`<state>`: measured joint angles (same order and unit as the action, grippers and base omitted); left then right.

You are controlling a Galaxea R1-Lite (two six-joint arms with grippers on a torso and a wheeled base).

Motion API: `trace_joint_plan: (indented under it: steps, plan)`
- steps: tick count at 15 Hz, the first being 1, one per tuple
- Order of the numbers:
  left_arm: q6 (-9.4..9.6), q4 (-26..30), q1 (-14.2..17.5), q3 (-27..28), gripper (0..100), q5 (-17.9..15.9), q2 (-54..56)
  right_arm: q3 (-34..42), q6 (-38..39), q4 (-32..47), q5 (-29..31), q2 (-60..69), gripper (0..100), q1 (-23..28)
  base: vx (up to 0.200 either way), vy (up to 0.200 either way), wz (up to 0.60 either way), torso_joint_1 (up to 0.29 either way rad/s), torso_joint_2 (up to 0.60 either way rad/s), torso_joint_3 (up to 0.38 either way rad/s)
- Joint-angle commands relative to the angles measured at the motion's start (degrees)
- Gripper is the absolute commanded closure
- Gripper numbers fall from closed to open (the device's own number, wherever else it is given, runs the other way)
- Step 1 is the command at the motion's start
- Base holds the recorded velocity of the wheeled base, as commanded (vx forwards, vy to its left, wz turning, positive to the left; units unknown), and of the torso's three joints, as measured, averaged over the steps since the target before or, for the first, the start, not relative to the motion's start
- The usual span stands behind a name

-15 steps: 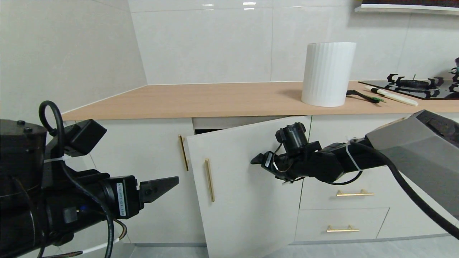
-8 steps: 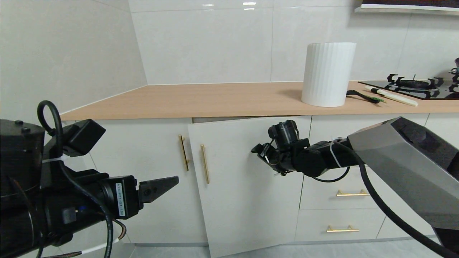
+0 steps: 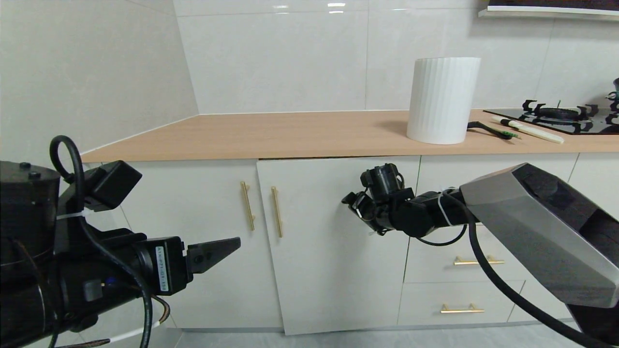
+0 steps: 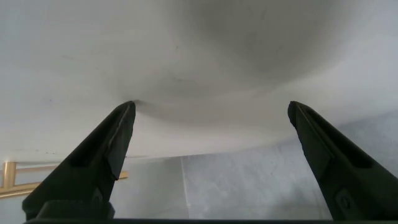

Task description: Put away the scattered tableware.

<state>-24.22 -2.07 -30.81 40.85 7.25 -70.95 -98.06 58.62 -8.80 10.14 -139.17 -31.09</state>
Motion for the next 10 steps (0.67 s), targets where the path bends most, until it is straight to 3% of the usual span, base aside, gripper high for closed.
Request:
trace_joint_plan:
  steps: [1, 10]
  plan:
    - [-0.04, 0.0, 0.0, 0.0, 0, 0.0, 0.0, -0.7, 0.0, 0.0, 0.7, -0.9, 0, 0.6, 0.000, 0.000, 0.00, 0.000, 0.00, 0.000]
    - [-0.04, 0.0, 0.0, 0.0, 0, 0.0, 0.2, -0.5, -0.1, 2.5, 3.0, 0.5, 0, 0.9, 0.000, 0.000, 0.00, 0.000, 0.00, 0.000]
